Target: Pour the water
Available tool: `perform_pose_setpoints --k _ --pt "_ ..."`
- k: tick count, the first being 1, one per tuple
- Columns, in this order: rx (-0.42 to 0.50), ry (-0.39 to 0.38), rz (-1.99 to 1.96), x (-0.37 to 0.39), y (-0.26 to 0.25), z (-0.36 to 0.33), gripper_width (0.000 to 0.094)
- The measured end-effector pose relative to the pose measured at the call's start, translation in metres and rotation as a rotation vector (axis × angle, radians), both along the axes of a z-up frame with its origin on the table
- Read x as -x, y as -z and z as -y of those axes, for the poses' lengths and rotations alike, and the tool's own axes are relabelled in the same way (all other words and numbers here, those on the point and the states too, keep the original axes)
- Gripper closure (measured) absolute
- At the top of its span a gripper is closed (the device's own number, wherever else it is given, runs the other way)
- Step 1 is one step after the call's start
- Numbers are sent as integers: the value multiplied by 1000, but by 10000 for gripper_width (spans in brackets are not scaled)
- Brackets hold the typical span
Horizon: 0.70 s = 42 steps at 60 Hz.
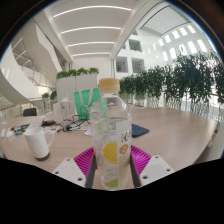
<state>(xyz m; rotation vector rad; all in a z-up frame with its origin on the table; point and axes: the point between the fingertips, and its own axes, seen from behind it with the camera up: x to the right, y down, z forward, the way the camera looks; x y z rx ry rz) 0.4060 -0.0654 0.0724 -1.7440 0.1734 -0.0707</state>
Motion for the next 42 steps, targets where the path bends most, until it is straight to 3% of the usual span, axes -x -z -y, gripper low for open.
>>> perform_pose_setpoints --k 1,9,19,29,36,42 --pt "12 -2 5 0 5 -2 420" --pt "-29 50 0 -8 3 -10 484" --pt "90 102 -86 -16 6 -14 626" --pt "64 60 95 -8 -82 -33 629" --pt "106 2 409 12 -141 -47 630" --pt "184 -57 805 43 -140 -69 622"
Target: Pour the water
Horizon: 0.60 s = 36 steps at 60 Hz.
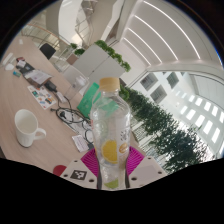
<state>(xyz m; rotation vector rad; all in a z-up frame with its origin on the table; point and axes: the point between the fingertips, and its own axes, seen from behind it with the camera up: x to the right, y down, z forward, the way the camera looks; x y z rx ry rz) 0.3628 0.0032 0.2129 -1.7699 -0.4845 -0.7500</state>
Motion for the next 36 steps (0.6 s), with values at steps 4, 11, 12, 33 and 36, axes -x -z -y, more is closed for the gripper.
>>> perform_pose_setpoints --k 4,11,12,33,36 --pt "85 -56 353 17 -13 3 629" --pt "209 -130 815 56 14 -22 629" --pt "241 -146 884 50 -1 -10 628" --pt "416 -269 1539 96 -5 -46 627" --pt "427 -280 1545 102 -7 -48 627"
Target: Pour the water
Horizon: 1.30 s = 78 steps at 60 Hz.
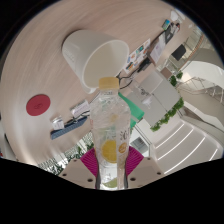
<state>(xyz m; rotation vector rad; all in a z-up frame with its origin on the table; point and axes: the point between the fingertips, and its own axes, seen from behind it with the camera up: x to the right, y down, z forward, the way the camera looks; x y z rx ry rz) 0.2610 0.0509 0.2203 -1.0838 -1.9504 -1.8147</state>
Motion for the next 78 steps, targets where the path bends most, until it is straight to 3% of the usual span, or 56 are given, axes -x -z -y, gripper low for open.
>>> perform_pose_setpoints --k 11,15,16,18,19,20,21,25,31,32,39,54,56,65,69,73,75,78 --pt "-38 29 -229 2 -7 -5 627" --pt "-154 69 -581 4 -26 -7 625" --pt "-242 55 -663 7 -27 7 626" --pt "-248 90 -870 3 -42 -9 625" --pt "-322 115 -1013 1 -36 9 625" --pt "-291 119 -1102 0 -49 -5 625" --pt "-366 133 -1249 -2 -43 13 624" --pt "-473 128 -1650 2 -60 31 576" --pt "-425 102 -2060 4 -24 34 516" --pt "-352 133 -2069 -6 -14 13 501" --pt "-243 212 -2211 -19 63 15 471" --pt "-198 322 -2363 -58 156 19 454" --pt "-217 261 -2392 -60 148 17 457" --pt "-200 229 -2391 -57 151 17 454" --pt "-187 265 -2373 -55 150 20 413" --pt "-159 357 -2343 -56 153 27 344" --pt "-150 424 -2318 -58 153 34 258" --pt "-131 464 -2323 -58 161 42 91"
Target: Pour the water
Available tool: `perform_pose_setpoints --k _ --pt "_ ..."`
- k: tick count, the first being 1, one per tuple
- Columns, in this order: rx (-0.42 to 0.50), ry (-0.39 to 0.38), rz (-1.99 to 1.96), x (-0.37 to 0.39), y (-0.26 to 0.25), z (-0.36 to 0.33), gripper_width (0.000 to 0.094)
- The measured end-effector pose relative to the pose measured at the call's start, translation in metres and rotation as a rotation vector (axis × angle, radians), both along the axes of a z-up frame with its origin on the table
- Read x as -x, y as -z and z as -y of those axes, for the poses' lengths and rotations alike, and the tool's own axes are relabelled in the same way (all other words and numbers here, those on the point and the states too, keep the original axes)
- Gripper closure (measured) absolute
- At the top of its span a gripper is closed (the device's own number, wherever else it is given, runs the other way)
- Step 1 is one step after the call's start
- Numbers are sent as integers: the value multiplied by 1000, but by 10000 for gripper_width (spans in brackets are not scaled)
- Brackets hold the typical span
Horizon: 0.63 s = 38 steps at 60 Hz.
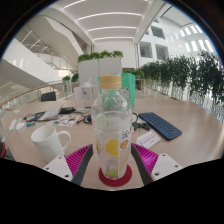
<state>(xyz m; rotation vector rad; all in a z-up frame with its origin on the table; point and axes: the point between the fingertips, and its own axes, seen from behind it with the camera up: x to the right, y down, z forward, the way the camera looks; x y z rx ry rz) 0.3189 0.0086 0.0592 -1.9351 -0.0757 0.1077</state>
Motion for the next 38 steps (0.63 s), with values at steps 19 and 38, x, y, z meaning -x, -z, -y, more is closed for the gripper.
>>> perform_pose_setpoints --k 19,38 --pt "-33 94 13 35 -75 105 99" --pt "-51 120 108 121 -157 227 107"
